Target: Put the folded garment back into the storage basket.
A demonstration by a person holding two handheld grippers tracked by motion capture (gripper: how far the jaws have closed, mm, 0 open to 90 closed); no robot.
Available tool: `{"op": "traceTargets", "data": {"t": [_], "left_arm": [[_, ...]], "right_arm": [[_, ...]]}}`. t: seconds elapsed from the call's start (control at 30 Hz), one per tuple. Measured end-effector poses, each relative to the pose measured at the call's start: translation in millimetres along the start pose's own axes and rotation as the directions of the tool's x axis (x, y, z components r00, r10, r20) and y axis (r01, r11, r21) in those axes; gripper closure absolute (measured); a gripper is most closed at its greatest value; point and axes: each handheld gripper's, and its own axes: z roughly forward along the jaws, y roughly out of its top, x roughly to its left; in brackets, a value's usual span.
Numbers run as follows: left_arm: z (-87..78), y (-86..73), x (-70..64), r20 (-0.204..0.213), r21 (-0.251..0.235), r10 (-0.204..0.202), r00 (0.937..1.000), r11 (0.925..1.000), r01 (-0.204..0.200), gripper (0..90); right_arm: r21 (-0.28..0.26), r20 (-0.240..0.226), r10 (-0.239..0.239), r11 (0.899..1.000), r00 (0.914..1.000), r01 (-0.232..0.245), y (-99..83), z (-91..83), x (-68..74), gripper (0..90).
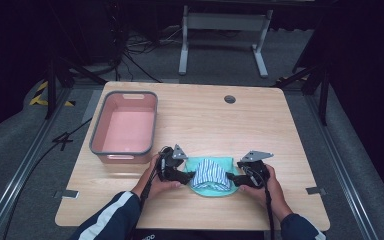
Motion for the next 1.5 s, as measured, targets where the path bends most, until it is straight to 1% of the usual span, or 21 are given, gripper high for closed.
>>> {"op": "traceTargets", "data": {"t": [0.1,0.13,0.17,0.2,0.23,0.27,0.3,0.33,0.37,0.4,0.5,0.6,0.73,0.8,0.83,0.9,0.97,1.03,1.27,1.33,1.5], "left_arm": [[-0.8,0.2,-0.5,0.000,0.008,0.001,1.0000,1.0000,-0.001,22.5],[-1.4,0.3,-1.1,0.011,0.004,0.014,0.9998,0.9999,-0.014,24.3],[-3.1,0.4,-3.0,0.033,0.005,0.030,0.9990,0.9995,-0.030,34.3],[-3.0,0.4,-3.6,0.042,-0.002,0.039,0.9984,0.9992,-0.039,37.6],[-3.0,0.4,-3.6,0.042,-0.002,0.039,0.9984,0.9992,-0.039,41.0],[-3.9,0.5,-3.8,0.057,-0.003,0.047,0.9973,0.9989,-0.047,44.9],[-4.0,0.8,-3.8,0.062,-0.005,0.050,0.9968,0.9987,-0.050,48.9],[-4.0,0.8,-3.8,0.062,-0.005,0.050,0.9968,0.9987,-0.050,55.9],[-4.4,1.2,-4.0,0.073,-0.003,0.057,0.9957,0.9984,-0.056,55.9],[-3.9,1.6,-5.5,0.079,-0.007,0.060,0.9950,0.9982,-0.060,63.9],[-2.9,3.0,-6.8,0.096,-0.006,0.065,0.9932,0.9979,-0.065,71.8],[-2.7,4.6,-7.5,0.099,0.002,0.063,0.9931,0.9980,-0.064,75.1],[-2.0,6.5,-9.8,0.100,0.005,0.067,0.9927,0.9976,-0.068,78.3],[-2.0,8.1,-10.9,0.096,0.013,0.073,0.9927,0.9971,-0.075,79.8],[-2.3,9.3,-11.1,0.092,0.016,0.084,0.9922,0.9962,-0.086,80.3],[-3.1,11.4,-11.9,0.089,0.020,0.089,0.9920,0.9957,-0.091,81.0],[-4.5,13.5,-12.0,0.088,0.022,0.086,0.9924,0.9959,-0.088,81.3],[-6.4,15.9,-12.0,0.088,0.021,0.090,0.9921,0.9955,-0.092,81.4],[-11.9,24.5,-13.4,0.094,-0.009,0.096,0.9909,0.9953,-0.096,81.9],[-12.5,26.7,-13.7,0.094,-0.010,0.102,0.9903,0.9948,-0.102,82.1],[-16.5,34.2,-14.3,0.100,-0.010,0.113,0.9886,0.9936,-0.112,82.2]], "right_arm": [[0.001,0.003,0.005,1.000,1.0000,-0.005,-0.1,0.0,0.6,38.7],[0.000,0.003,0.004,1.000,1.0000,-0.004,-0.2,-0.2,1.1,41.9],[0.001,-0.015,-0.004,1.000,0.9999,0.004,0.6,-1.3,3.5,51.9],[0.004,-0.022,-0.007,1.000,0.9997,0.007,1.0,-1.7,4.7,55.4],[0.004,-0.022,-0.007,1.000,0.9997,0.007,1.0,-1.7,4.7,55.4],[0.016,-0.029,-0.006,1.000,0.9996,0.006,2.2,-2.2,6.6,61.0],[0.016,-0.032,-0.004,1.000,0.9995,0.005,2.7,-2.0,7.3,63.8],[0.016,-0.032,-0.004,1.000,0.9995,0.005,2.7,-2.0,7.3,63.8],[0.019,-0.041,-0.007,1.000,0.9991,0.008,2.9,-2.1,7.7,67.3],[0.022,-0.053,0.000,1.000,0.9986,0.002,2.9,-2.4,8.0,71.4],[0.020,-0.068,0.000,1.000,0.9977,0.001,2.7,-2.2,8.6,76.4],[0.017,-0.083,0.010,1.000,0.9965,-0.008,2.4,-2.6,8.5,80.1],[0.018,-0.080,0.011,1.000,0.9967,-0.009,2.5,-3.1,9.0,81.9],[0.017,-0.076,0.001,1.000,0.9971,0.000,2.8,-4.0,9.1,83.0],[0.017,-0.073,-0.004,1.000,0.9973,0.005,2.9,-4.2,9.1,83.2],[0.014,-0.073,-0.002,1.000,0.9974,0.003,3.3,-5.4,9.8,83.8],[0.011,-0.076,-0.001,1.000,0.9971,0.002,3.9,-7.3,10.1,84.0],[0.001,-0.074,-0.003,1.000,0.9972,0.003,5.6,-10.6,10.2,84.1],[-0.031,-0.072,-0.001,1.000,0.9974,-0.001,10.9,-21.6,10.2,84.6],[-0.038,-0.070,-0.004,0.999,0.9976,0.001,11.7,-24.4,9.3,84.6],[-0.058,-0.058,0.011,0.998,0.9982,-0.014,13.8,-32.2,5.4,84.6]]}}
